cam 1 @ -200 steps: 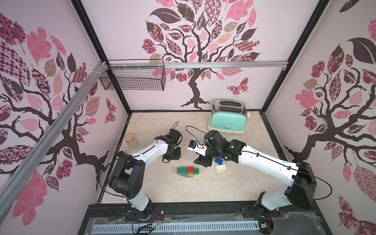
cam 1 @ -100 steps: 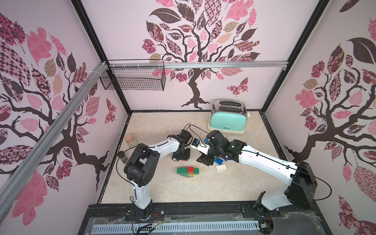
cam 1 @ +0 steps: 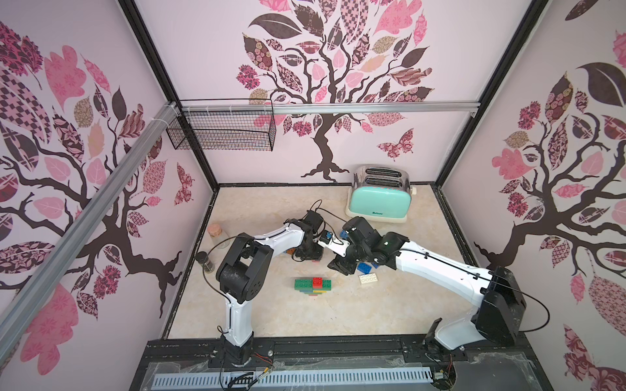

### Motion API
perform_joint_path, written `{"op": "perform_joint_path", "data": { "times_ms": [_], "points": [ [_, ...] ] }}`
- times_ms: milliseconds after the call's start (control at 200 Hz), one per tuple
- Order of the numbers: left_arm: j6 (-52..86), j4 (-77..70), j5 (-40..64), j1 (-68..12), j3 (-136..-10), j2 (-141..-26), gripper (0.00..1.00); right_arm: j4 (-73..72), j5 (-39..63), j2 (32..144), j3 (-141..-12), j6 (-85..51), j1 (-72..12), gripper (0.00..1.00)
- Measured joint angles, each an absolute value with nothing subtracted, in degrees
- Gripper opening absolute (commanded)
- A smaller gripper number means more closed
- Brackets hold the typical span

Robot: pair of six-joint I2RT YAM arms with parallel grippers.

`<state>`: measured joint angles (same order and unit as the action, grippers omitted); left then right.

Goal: Assemble a heart with lego
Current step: Place the lego brick at the center of the board.

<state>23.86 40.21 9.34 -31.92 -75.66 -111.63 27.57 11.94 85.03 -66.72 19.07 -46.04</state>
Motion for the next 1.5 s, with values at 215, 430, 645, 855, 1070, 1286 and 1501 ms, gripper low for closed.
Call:
{"op": "perform_joint_path", "data": {
  "times_ms": [215,430,645,855,1070,1286,1501],
  "points": [
    [23.99,40.27,11.68,-31.94,-75.66,-111.81,0.60,27.42,11.88,85.78,-65.87,19.27,-44.38,0.59],
    [24.16,40.71,12.93,-30.72,-76.47,-111.13,0.61,27.07,13.63,87.50,-65.49,19.94,-42.35,0.60],
    [24.12,41.19,13.41,-23.81,-75.22,-104.33,0.60,26.20,16.29,92.20,-65.71,22.98,-41.06,0.60],
    [25.39,40.27,15.33,-17.52,-68.75,-94.15,0.59,26.11,16.69,101.19,-70.11,27.11,-41.12,0.62],
    [26.22,40.36,16.19,-14.59,-62.26,-88.40,0.59,25.52,16.38,108.68,-77.80,30.85,-41.10,0.63],
    [27.64,40.60,16.16,-13.39,-57.30,-83.74,0.59,25.54,17.21,114.41,-82.08,32.56,-41.10,0.64],
    [28.56,40.84,16.40,-11.94,-54.24,-81.23,0.59,25.28,17.87,117.58,-84.16,32.88,-41.15,0.64]
  ]
}}
